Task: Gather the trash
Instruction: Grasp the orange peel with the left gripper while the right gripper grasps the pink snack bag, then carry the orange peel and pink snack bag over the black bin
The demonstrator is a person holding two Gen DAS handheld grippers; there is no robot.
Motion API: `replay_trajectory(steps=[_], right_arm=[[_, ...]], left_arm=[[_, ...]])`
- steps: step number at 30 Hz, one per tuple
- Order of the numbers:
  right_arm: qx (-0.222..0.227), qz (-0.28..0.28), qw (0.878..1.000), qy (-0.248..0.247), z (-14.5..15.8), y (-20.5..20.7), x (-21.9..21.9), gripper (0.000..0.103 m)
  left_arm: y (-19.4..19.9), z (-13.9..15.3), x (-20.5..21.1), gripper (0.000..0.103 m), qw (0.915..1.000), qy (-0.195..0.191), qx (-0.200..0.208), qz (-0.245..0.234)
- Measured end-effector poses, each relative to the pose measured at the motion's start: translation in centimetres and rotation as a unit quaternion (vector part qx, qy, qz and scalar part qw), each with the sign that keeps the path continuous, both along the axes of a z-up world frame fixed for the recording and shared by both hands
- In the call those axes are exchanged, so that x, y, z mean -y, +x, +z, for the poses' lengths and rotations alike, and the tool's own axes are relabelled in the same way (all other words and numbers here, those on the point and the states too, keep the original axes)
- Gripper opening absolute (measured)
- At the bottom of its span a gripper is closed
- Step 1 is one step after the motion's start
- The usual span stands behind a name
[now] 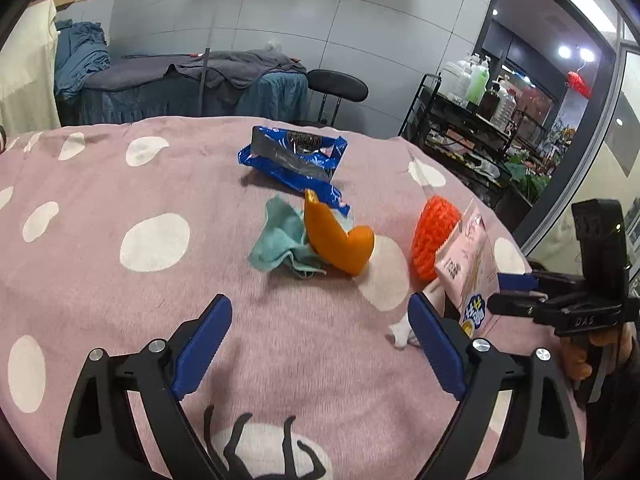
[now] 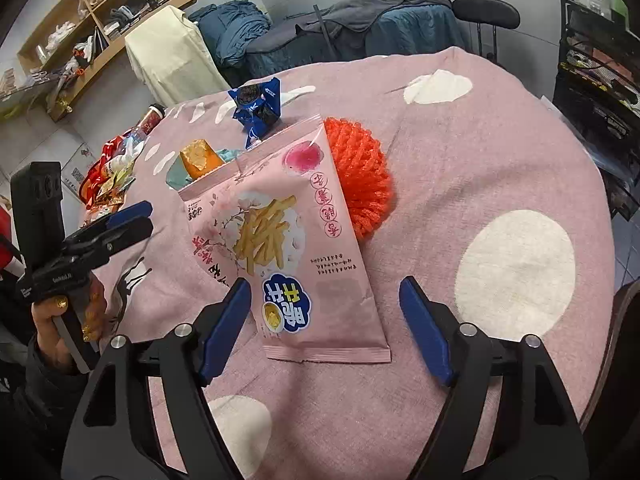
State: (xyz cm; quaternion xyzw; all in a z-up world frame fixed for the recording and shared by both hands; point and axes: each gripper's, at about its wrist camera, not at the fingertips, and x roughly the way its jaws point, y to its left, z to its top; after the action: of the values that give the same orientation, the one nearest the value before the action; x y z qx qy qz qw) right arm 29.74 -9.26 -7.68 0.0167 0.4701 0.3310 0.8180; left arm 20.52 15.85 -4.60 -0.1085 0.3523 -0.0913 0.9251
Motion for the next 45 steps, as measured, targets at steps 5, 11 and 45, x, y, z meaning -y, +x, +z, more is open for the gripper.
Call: replay_trajectory(steps=[5, 11, 45], right_arm=[[-0.012, 0.027, 1.000, -0.007, -0.5, 0.5, -1.4, 0.040], [0.005, 0.033, 0.999, 0.014, 0.3, -0.3, -1.0, 0.013], [0.112, -0.094, 0.984, 0.105, 5.2, -11.6, 10.2, 0.004]], left_arm=[[1.9, 1.0, 1.4, 0.075, 0.9998, -0.007, 0.009, -0.017], [5.3, 0.3, 1.9, 0.062, 0.9998, 0.010, -0.015, 0.004], [-5.1, 4.0, 6.9, 0.015, 0.9965, -0.039, 0.066, -0.033]])
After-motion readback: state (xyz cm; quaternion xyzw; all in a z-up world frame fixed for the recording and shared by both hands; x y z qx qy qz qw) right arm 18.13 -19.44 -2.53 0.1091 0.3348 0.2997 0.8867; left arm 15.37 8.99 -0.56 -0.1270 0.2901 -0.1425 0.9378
